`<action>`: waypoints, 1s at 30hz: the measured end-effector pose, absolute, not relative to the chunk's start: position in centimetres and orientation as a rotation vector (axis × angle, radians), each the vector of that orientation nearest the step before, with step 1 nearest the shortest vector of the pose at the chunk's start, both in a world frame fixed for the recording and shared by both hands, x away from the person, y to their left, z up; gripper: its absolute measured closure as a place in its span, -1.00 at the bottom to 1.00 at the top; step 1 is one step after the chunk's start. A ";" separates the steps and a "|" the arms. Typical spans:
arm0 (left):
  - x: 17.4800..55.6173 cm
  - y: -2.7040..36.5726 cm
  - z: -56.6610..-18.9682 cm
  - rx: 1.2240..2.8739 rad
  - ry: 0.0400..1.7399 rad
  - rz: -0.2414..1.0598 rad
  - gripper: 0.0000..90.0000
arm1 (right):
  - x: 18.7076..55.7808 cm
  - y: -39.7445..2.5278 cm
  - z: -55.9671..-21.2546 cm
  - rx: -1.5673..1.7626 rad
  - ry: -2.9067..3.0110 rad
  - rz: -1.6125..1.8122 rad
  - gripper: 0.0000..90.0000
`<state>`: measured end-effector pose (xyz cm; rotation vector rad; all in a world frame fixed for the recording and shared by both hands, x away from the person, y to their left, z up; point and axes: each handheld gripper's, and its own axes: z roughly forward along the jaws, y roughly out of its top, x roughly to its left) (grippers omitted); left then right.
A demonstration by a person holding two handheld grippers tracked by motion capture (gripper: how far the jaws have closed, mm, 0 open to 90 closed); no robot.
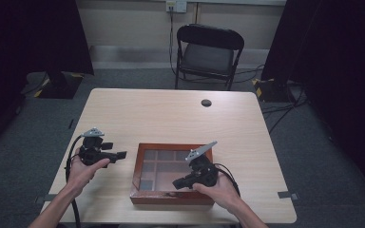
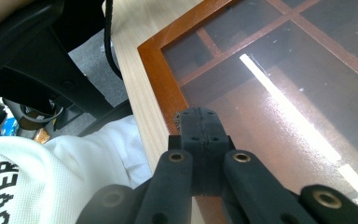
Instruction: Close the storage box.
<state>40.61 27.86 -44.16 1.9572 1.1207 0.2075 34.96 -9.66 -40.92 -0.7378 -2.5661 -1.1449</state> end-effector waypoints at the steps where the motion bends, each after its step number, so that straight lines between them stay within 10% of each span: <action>1: 40.6 27.8 -44.2 1.958 1.120 0.208 -0.60 | 35.0 -9.7 -41.0 -0.741 -2.568 -1.142 1.00; 30: 40.9 27.6 -43.8 2.014 1.124 0.236 -0.58 | 38.9 -22.2 -40.7 -1.566 -2.498 -1.357 -0.35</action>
